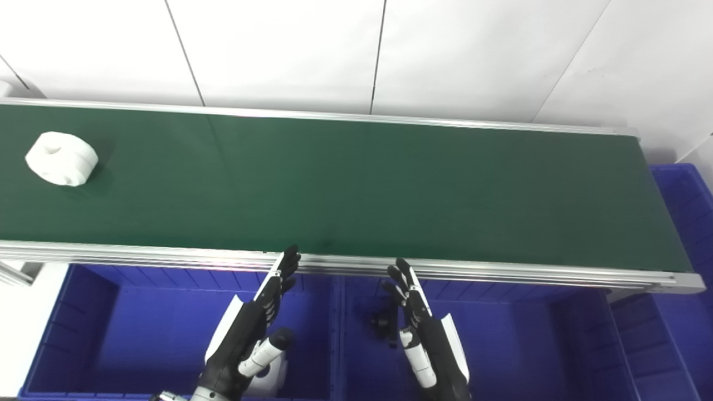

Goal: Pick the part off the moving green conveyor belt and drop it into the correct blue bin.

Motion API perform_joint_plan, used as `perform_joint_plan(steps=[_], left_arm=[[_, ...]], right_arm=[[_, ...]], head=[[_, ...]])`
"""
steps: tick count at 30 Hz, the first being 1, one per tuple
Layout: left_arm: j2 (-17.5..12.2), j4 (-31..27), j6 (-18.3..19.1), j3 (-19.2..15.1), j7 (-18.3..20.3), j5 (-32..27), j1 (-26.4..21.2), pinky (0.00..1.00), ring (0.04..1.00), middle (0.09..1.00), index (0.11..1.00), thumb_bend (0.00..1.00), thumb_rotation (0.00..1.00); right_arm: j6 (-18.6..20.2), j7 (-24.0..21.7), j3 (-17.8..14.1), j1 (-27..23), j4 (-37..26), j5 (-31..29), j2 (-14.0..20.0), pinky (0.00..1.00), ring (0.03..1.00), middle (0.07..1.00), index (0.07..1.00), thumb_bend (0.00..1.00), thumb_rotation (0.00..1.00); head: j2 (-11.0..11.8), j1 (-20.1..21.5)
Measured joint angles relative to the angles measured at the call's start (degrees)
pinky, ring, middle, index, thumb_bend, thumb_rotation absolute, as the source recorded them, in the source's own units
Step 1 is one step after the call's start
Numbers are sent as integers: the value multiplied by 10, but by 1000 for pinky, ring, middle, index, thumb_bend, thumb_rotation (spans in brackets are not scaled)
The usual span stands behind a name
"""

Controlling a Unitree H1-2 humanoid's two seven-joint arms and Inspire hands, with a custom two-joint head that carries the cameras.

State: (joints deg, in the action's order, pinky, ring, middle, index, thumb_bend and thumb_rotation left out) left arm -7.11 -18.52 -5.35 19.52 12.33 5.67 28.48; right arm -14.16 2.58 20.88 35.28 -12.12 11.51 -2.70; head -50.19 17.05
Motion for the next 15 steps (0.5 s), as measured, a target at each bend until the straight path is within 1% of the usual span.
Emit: perform_joint_plan(steps=[8,15], left_arm=[[0,0,0,0,0,5,0,961,1000,1000,1000,886,929],[0,0,0,1,0,5,0,978,1000,1000,1000,887,913]], right_arm=[[1,-1,1,0,0,-2,1,966,917,961,1000,879,1000],[1,-1,1,0,0,0,1,957,911,958,1000,865,1000]], head=[[-3,0],[-4,-1]])
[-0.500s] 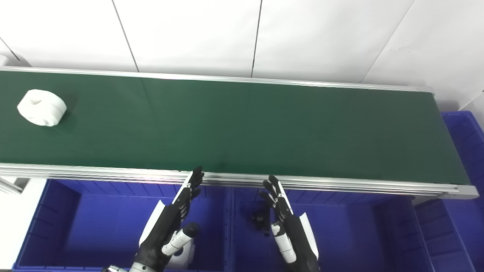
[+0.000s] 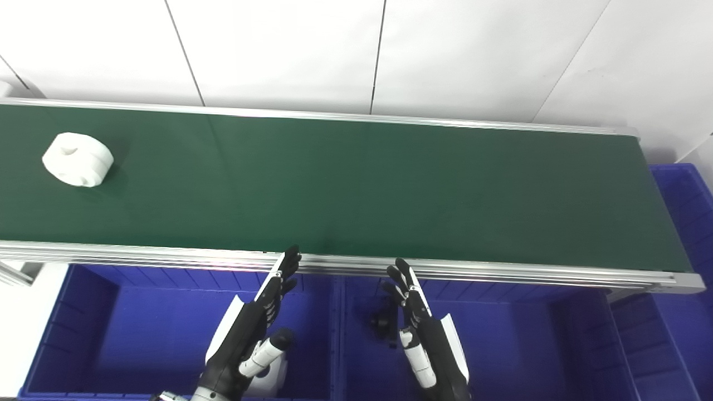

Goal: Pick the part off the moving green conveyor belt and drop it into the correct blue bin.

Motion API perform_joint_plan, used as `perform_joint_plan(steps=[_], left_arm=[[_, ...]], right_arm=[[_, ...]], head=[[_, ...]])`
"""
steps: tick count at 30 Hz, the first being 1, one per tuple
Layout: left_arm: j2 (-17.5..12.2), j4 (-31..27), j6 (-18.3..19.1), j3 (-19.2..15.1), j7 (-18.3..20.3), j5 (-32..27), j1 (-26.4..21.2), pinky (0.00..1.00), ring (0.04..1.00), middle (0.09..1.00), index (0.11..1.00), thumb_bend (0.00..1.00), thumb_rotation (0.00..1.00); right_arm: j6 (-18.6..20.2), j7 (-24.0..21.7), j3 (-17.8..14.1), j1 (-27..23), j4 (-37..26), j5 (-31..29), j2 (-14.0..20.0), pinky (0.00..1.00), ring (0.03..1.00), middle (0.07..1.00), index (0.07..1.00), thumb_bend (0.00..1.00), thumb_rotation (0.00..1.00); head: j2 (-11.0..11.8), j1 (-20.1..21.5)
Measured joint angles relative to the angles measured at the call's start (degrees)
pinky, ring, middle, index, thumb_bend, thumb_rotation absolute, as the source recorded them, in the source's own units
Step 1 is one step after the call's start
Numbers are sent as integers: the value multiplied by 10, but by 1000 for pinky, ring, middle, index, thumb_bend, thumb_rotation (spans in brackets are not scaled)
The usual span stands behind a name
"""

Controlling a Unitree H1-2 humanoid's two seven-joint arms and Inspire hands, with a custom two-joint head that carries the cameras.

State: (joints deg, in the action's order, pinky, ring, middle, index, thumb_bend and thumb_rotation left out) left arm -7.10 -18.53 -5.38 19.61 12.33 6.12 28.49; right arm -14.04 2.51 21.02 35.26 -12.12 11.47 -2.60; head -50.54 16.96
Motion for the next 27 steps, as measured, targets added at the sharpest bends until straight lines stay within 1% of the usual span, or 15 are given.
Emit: perform_joint_plan(steps=[19,21,22,24,25,26,27], left_arm=[[1,0,0,3,0,0,1,979,1000,1000,1000,890,912],[1,0,0,3,0,0,1,979,1000,1000,1000,883,914],[1,2,-2,3,0,1,1,980,1000,1000,1000,881,913],[2,12,-8,6,0,0,1,992,1000,1000,1000,890,893],[2,22,-14,7,0,-2,1,997,1000,1000,1000,886,892],[3,31,-18,10,0,-4,1,994,1000,1000,1000,883,895],[3,40,-24,12,0,-4,1,986,1000,1000,1000,878,880]], right_arm=[[1,-6,1,-1,0,0,1,952,914,961,1000,855,1000],[2,-6,2,-1,0,0,1,950,913,961,1000,855,1000],[2,-6,1,-1,0,-1,2,948,914,961,1000,856,1000],[2,-6,2,-1,4,-6,2,948,919,964,1000,858,1000],[1,-6,2,-1,10,-12,3,953,923,969,1000,871,1000],[1,-6,2,-1,18,-16,4,954,925,971,1000,872,1000],[0,-6,2,-1,27,-19,5,964,928,973,1000,875,1000]], head=[[0,-3],[6,-9],[13,-13],[47,-47],[47,-47],[63,-67],[63,-67]])
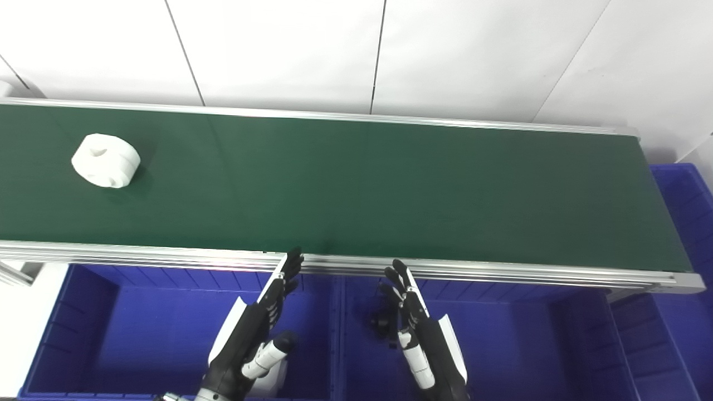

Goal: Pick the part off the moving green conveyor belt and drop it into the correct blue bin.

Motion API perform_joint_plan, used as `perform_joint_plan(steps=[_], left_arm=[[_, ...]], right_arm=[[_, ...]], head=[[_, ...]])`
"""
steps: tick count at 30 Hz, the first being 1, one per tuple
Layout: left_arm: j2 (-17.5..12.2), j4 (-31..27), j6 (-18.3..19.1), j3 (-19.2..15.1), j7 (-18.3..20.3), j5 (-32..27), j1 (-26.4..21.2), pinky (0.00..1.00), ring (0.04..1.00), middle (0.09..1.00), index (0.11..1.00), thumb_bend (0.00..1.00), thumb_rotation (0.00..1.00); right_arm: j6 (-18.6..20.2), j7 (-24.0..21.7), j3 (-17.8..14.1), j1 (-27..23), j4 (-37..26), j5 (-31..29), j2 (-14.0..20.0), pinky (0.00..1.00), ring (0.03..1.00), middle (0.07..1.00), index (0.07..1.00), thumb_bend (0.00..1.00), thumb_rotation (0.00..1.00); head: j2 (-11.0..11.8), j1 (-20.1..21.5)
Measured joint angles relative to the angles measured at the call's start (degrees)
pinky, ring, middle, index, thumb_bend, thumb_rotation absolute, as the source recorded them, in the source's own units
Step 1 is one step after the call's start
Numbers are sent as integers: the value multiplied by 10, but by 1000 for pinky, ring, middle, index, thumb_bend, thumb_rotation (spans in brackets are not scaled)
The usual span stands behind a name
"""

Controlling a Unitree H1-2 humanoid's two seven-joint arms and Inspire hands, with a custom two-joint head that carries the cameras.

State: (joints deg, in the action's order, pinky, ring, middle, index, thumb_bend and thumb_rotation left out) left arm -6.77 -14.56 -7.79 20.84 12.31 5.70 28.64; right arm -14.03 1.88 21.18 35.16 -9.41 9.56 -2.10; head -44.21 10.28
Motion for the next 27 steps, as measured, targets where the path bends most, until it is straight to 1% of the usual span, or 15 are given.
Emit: perform_joint_plan(steps=[1,2,6,8,9,10,12,16,17,18,20,22,24,26,27], left_arm=[[0,6,-3,3,0,1,0,984,1000,1000,1000,877,877],[1,10,-9,5,-2,5,1,963,995,1000,1000,885,879],[17,23,-21,9,-13,19,2,926,982,995,1000,927,840],[25,27,-25,13,-20,28,1,892,963,984,1000,923,832],[30,33,-28,14,-23,35,0,891,964,987,1000,901,818],[35,42,-31,14,-24,38,-2,892,965,988,1000,897,815],[39,57,-34,18,-25,41,-7,882,958,987,1000,881,802],[40,82,-49,20,-31,58,-18,852,935,978,1000,881,773],[42,92,-52,20,-34,61,-22,850,933,977,1000,880,770],[43,102,-57,20,-36,61,-26,847,926,967,1000,891,734],[46,125,-79,20,-37,60,-35,832,918,958,1000,903,707],[46,131,-100,20,-37,60,-39,808,907,953,1000,919,700],[43,124,-119,22,-36,60,-40,787,899,952,1000,938,704],[37,96,-127,24,-34,60,-40,752,880,942,1000,962,708],[34,76,-130,23,-33,60,-40,725,862,933,990,989,686]], right_arm=[[0,-1,0,0,7,-3,1,965,929,973,1000,876,1000],[0,-2,0,1,10,-5,2,968,930,974,1000,876,1000],[0,-7,3,0,9,-16,7,981,945,986,1000,880,1000],[0,-13,3,0,9,-22,9,989,950,992,1000,872,1000],[0,-15,2,-1,9,-25,11,995,953,994,1000,849,1000],[-1,-15,0,-3,10,-27,13,996,954,994,1000,845,1000],[-7,-16,-7,-8,14,-33,19,1000,961,999,1000,826,1000],[-20,-18,-18,-23,33,-45,33,1000,963,1000,1000,831,1000],[-23,-18,-19,-28,42,-47,33,1000,962,1000,1000,830,1000],[-25,-18,-20,-33,53,-47,32,1000,959,1000,1000,814,1000],[-30,-18,-20,-43,74,-47,32,1000,958,1000,1000,800,1000],[-33,-19,-22,-50,85,-47,31,1000,957,1000,1000,793,1000],[-39,-19,-23,-54,96,-48,30,999,954,1000,1000,793,1000],[-47,-19,-24,-57,102,-47,30,978,948,997,1000,793,1000],[-54,-19,-25,-60,108,-47,29,983,948,996,1000,795,1000]], head=[[0,0],[11,-21],[24,-68],[29,-89],[32,-111],[33,-112],[39,-134],[47,-145],[57,-151],[66,-155],[73,-156],[79,-156],[80,-155],[86,-154],[90,-156]])
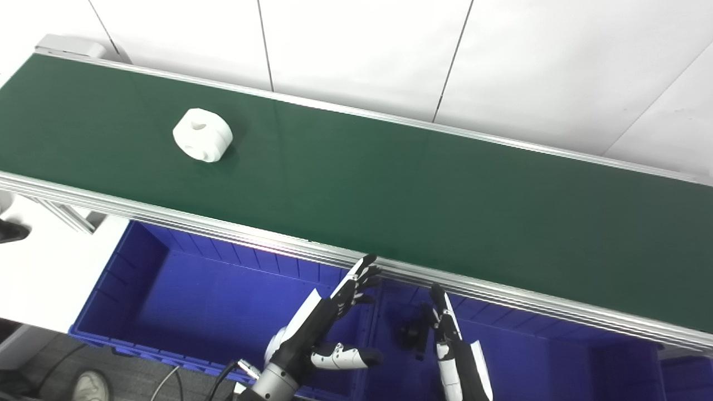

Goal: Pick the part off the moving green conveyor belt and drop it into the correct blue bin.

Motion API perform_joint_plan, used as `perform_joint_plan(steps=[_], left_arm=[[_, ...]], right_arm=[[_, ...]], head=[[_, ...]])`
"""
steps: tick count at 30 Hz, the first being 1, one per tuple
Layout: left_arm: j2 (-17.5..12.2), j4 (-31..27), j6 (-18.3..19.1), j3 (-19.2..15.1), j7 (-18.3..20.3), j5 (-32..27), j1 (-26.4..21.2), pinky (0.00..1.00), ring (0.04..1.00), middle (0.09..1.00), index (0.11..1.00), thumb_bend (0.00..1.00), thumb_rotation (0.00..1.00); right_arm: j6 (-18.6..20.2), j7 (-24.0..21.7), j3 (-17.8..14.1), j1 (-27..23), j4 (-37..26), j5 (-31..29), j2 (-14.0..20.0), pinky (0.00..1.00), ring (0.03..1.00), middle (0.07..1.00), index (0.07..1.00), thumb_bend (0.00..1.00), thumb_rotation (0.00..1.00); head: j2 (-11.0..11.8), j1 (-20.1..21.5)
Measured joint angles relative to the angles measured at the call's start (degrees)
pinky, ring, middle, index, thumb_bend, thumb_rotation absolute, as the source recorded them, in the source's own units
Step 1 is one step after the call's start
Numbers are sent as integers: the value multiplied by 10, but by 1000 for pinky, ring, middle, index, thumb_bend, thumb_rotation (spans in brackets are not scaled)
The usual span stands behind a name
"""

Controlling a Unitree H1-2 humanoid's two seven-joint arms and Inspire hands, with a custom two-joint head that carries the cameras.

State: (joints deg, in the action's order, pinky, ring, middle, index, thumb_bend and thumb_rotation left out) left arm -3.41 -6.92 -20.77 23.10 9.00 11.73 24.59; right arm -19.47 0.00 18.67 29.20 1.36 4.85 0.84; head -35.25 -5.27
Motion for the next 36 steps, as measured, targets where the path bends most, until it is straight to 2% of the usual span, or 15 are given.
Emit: perform_joint_plan(steps=[3,6,9,14,16,18,23,27,31,33,36], left_arm=[[-1,-69,4,-8,1,-1,-2,739,872,937,996,1000,648],[-2,-133,15,-16,7,-26,-23,795,901,938,994,1000,569],[-10,-166,28,-37,14,-32,-69,772,896,926,994,1000,544],[-29,-201,30,-89,13,8,-172,784,915,945,968,1000,487],[-37,-201,32,-103,15,28,-203,770,926,972,989,1000,493],[-46,-201,41,-112,24,72,-231,770,945,992,998,1000,527],[-80,-200,64,-142,38,139,-276,833,984,1000,1000,1000,541],[-132,-166,59,-163,43,184,-319,924,981,997,995,986,472],[-207,-88,57,-172,58,239,-370,885,956,981,981,1000,321],[-225,-67,57,-171,63,252,-385,869,947,968,979,1000,310],[-241,-29,58,-151,82,278,-413,836,921,937,964,1000,270]], right_arm=[[-2,-3,-1,-5,8,-5,-1,996,959,997,1000,793,1000],[-2,-10,-2,-8,8,-17,-1,1000,974,989,1000,779,1000],[-3,-17,-4,-12,9,-25,0,1000,973,980,1000,751,1000],[-3,-33,-11,-21,14,-57,0,1000,964,990,1000,752,996],[-3,-38,-13,-24,11,-65,0,1000,962,985,1000,742,970],[-3,-45,-17,-27,3,-70,2,990,951,975,1000,727,926],[-3,-50,-28,-32,-1,-76,6,989,935,970,1000,723,900],[-3,-54,-28,-32,-1,-73,5,970,929,962,1000,731,893],[-3,-58,-28,-33,1,-69,3,963,926,958,1000,745,890],[-3,-59,-28,-33,1,-69,3,961,927,960,1000,751,891],[-3,-61,-28,-36,4,-67,2,951,924,959,1000,750,895]], head=[[4,-7],[10,-20],[17,-32],[34,-56],[37,-61],[39,-65],[36,-63],[35,-62],[33,-61],[33,-61],[32,-62]])
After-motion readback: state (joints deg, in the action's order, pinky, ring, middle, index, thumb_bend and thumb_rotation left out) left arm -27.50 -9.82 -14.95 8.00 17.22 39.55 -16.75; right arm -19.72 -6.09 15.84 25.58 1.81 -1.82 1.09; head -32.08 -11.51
